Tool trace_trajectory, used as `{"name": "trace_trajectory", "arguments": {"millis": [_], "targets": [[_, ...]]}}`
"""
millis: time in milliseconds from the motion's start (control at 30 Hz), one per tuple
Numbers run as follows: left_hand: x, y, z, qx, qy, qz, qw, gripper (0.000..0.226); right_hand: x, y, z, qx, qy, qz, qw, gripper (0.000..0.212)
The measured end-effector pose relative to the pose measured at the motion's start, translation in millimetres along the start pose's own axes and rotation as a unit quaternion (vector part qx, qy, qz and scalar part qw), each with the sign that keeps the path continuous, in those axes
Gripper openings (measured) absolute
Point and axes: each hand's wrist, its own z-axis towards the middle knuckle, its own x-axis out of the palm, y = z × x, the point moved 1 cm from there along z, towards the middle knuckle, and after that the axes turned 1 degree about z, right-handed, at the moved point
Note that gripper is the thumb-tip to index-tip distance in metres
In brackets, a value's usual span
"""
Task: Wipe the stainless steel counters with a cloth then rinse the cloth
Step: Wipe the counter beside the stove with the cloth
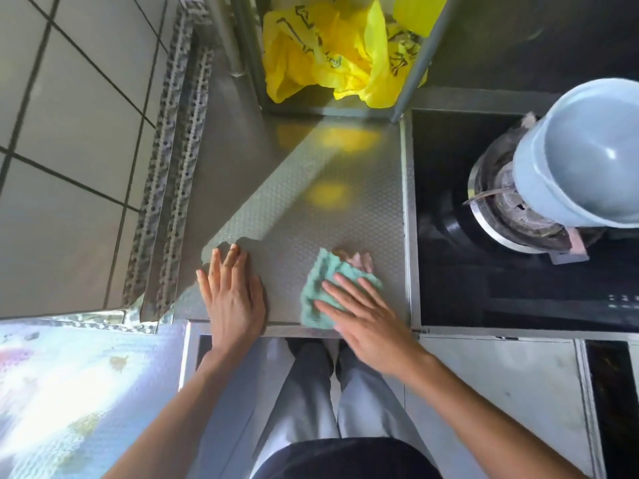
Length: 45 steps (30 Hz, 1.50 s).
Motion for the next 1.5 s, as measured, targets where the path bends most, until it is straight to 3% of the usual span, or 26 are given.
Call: {"name": "trace_trajectory", "arguments": {"millis": [167, 300, 433, 567, 733, 833, 900, 1067, 1133, 1200, 1267, 1367, 1500], "targets": [[4.8, 0.4, -1.2, 0.004, -0.016, 0.024, 1.0, 0.05, -33.1, -78.7, 17.3, 0.084, -0.017, -0.034, 0.996, 0.05], [5.2, 0.9, -1.8, 0.0, -0.013, 0.036, 0.999, 0.051, -42.2, -54.0, 96.1, 0.178, -0.066, 0.005, 0.982, 0.053], [3.2, -0.3, -1.4, -0.004, -0.012, 0.033, 0.999, 0.052, -23.5, -16.1, 85.5, 0.038, -0.028, 0.013, 0.999, 0.052], [0.6, 0.5, 1.9, -0.021, -0.019, 0.012, 1.0, 0.051, -28.8, -64.2, 30.2, -0.076, 0.055, -0.021, 0.995, 0.053], [3.0, -4.5, 11.9, -0.082, -0.028, 0.015, 0.996, 0.055, -78.1, -153.8, 91.6, 0.04, 0.005, -0.022, 0.999, 0.051], [6.8, 0.2, 10.1, -0.106, -0.036, 0.021, 0.993, 0.058, -94.9, -152.9, 174.2, 0.141, -0.031, 0.005, 0.989, 0.052], [11.1, 0.8, 7.6, -0.119, -0.041, 0.04, 0.991, 0.062, -93.2, -123.9, 211.4, 0.15, -0.049, 0.015, 0.987, 0.053], [12.8, 0.4, 7.0, -0.113, -0.042, 0.067, 0.99, 0.064, -48.8, -43.1, 172.4, -0.045, -0.034, 0.027, 0.998, 0.05], [13.5, 5.2, 8.5, -0.125, -0.049, 0.065, 0.989, 0.064, -40.3, -49.6, 132.9, -0.137, 0.011, 0.005, 0.99, 0.051], [14.0, 4.3, 11.1, -0.131, -0.055, 0.068, 0.987, 0.064, -47.0, -88.2, 110.8, -0.173, 0.037, -0.032, 0.984, 0.051], [16.9, 1.8, 8.6, -0.118, -0.061, 0.069, 0.989, 0.063, -64.0, -134.0, 108.2, -0.136, 0.006, -0.061, 0.989, 0.052], [17.8, 3.5, 6.6, -0.113, -0.068, 0.074, 0.989, 0.062, -89.4, -166.3, 151.3, -0.01, -0.03, -0.044, 0.999, 0.051], [19.8, 5.7, 7.4, -0.12, -0.063, 0.08, 0.988, 0.063, -93.5, -111.7, 248.0, 0.03, -0.072, -0.008, 0.997, 0.049]]}}
